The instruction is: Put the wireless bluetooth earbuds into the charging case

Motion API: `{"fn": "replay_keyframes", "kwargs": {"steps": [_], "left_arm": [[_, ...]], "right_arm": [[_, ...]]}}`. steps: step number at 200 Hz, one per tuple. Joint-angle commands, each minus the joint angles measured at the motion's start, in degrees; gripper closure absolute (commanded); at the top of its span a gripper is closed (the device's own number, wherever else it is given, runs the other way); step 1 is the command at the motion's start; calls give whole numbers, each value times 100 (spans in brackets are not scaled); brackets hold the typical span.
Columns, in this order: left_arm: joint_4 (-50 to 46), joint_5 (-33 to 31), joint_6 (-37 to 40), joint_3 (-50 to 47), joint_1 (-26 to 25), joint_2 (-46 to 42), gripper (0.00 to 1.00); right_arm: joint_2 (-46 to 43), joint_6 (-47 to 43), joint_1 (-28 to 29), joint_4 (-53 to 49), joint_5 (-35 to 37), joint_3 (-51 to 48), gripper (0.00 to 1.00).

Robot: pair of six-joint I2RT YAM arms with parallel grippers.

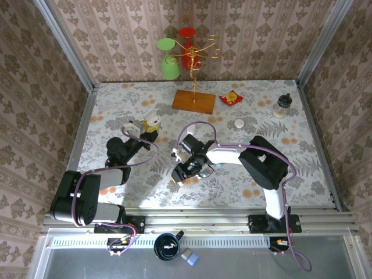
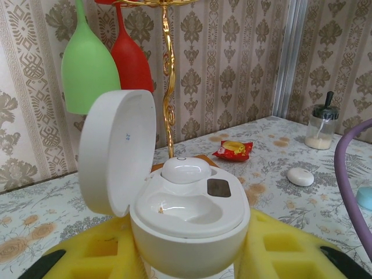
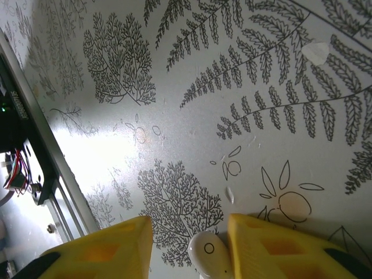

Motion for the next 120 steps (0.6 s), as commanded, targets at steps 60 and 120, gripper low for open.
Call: {"fn": "replay_keyframes", "kwargs": {"steps": [60, 120], "left_arm": [[-218, -185, -18, -99, -11, -578, 74], [-375, -242, 232, -91, -152, -685, 73]], "right_arm": [[-136, -153, 61, -436, -193, -230, 67], [-240, -306, 58, -525, -182, -317, 65]]}}
